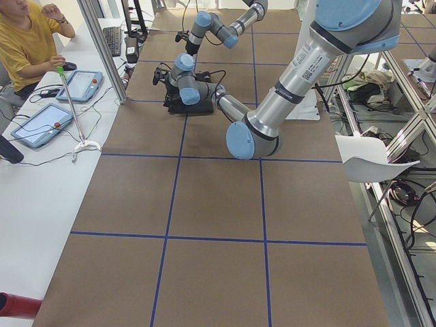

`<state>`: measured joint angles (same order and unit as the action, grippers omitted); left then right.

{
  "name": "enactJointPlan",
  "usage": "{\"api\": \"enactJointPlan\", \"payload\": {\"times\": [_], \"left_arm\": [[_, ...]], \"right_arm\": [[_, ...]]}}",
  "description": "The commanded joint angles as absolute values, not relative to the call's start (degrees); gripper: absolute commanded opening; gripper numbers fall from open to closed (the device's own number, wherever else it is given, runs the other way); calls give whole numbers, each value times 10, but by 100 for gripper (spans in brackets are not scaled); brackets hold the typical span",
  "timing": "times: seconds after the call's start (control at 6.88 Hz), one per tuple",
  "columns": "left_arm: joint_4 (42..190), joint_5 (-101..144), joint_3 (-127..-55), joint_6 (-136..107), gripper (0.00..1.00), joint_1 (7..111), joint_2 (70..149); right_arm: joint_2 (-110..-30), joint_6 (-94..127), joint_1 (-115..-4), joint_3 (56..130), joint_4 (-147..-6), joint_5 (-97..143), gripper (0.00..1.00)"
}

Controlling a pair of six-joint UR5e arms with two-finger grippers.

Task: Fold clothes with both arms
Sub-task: 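Open both grippers over the fold and raise them, then lower the right gripper onto the folded shirt's top to press it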

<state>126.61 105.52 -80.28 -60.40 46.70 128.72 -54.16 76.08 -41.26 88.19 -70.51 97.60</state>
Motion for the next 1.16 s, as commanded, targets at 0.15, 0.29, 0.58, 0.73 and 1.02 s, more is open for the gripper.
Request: {"api": "enactJointPlan", "payload": {"times": [0.15, 0.29, 0.58, 0.73, 1.02], "left_arm": [[1271, 1068, -857, -570, 100, 476, 1226], [1273, 1068, -857, -570, 100, 476, 1223], [1273, 1068, -857, -571, 100, 476, 1221], [1274, 1068, -857, -571, 100, 476, 1217], [1274, 1068, -861, -573, 100, 476, 1206]], "right_arm": [[-534, 735, -299, 903, -720, 822, 98], [-517, 675, -273, 902, -753, 772, 97], [-517, 589, -230, 896, -784, 700, 89], [-515, 557, -221, 893, -784, 671, 85], [-517, 516, -218, 890, -785, 651, 65]]}}
